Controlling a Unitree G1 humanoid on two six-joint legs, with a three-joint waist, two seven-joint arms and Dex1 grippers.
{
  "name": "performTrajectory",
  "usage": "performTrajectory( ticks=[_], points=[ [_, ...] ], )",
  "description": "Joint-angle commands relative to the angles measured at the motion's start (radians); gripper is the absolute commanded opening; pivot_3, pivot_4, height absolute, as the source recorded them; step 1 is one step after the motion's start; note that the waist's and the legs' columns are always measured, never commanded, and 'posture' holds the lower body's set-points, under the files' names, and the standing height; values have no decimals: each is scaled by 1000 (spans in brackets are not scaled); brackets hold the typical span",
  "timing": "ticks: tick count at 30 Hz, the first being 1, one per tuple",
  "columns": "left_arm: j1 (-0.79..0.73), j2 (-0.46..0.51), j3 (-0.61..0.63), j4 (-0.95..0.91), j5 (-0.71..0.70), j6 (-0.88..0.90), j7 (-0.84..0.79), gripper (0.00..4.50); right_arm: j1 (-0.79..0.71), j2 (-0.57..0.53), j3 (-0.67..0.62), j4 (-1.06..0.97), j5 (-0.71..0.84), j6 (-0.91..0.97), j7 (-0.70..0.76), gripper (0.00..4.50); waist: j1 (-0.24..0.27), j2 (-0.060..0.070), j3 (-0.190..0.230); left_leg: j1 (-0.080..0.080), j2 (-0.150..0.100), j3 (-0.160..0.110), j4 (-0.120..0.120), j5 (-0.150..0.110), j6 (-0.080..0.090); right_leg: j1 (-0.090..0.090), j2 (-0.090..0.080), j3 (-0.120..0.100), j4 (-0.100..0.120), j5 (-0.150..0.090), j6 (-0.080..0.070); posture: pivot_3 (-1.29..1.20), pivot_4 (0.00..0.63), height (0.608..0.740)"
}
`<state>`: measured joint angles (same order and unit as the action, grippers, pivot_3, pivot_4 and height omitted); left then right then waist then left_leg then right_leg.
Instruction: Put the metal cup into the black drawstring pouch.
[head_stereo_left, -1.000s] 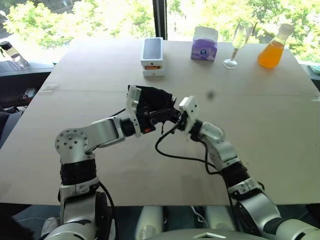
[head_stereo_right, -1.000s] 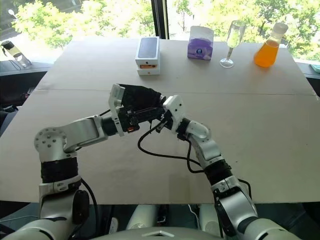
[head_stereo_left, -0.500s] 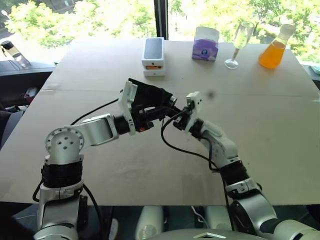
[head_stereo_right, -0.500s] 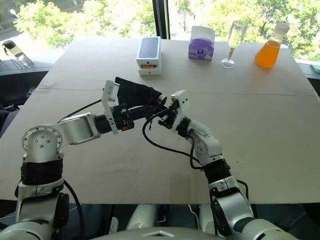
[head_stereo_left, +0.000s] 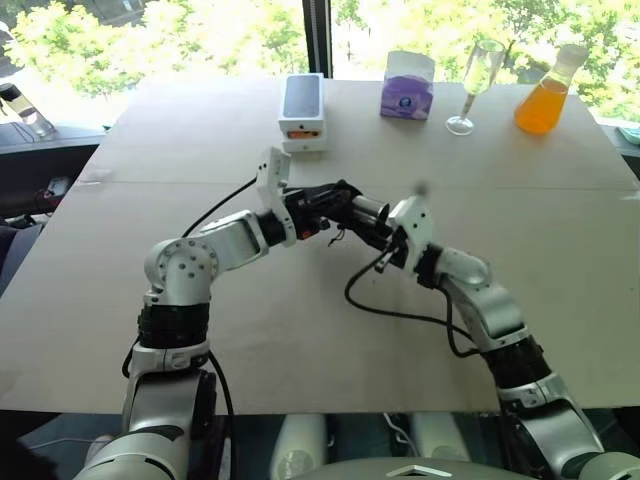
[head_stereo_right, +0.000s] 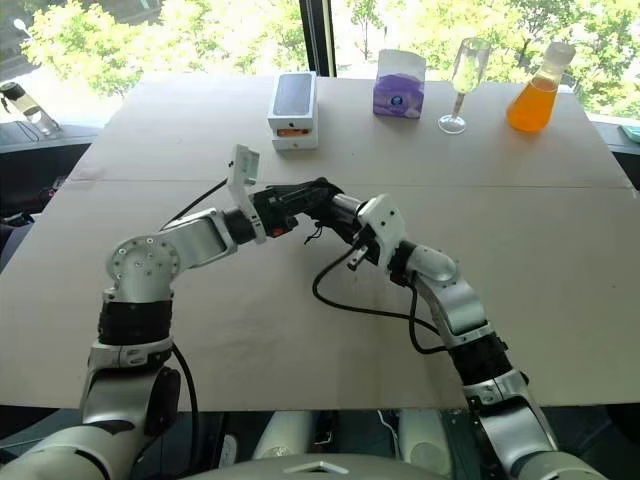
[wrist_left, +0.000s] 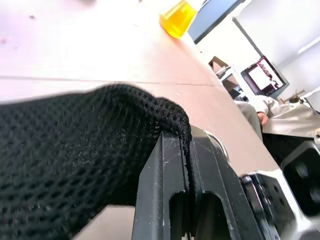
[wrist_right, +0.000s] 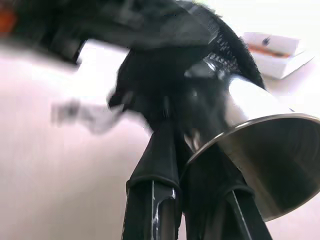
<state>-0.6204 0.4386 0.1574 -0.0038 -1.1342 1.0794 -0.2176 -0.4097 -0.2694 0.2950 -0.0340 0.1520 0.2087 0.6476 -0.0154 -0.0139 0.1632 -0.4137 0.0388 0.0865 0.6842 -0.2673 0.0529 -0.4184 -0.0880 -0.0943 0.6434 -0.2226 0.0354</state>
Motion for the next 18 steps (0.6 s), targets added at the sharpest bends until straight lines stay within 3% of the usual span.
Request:
performTrajectory(
  ticks=[1,5,11,18],
  points=[
    [-61,-19,84,20,-129,107,74,0,-3,-38,29,-112,-56,9,13,84,2,0,0,0,0,0,1,0,0,0,0,0,0,0,0,0,150,737],
    [-92,-49,147,52,-286,182,168,0,0,-8,17,-123,-1,25,34,84,5,-1,0,0,0,-2,1,0,0,1,-1,0,0,0,0,0,150,737],
    [-66,29,129,80,-386,309,206,0,-21,95,-33,-37,90,12,44,84,2,0,0,0,0,-2,1,0,0,1,0,-1,0,0,0,0,150,737],
    [-58,115,122,135,-404,357,128,0,-36,193,-206,26,397,302,50,84,4,0,0,0,0,-2,1,0,0,2,-1,-1,0,0,0,0,150,737]
  ],
)
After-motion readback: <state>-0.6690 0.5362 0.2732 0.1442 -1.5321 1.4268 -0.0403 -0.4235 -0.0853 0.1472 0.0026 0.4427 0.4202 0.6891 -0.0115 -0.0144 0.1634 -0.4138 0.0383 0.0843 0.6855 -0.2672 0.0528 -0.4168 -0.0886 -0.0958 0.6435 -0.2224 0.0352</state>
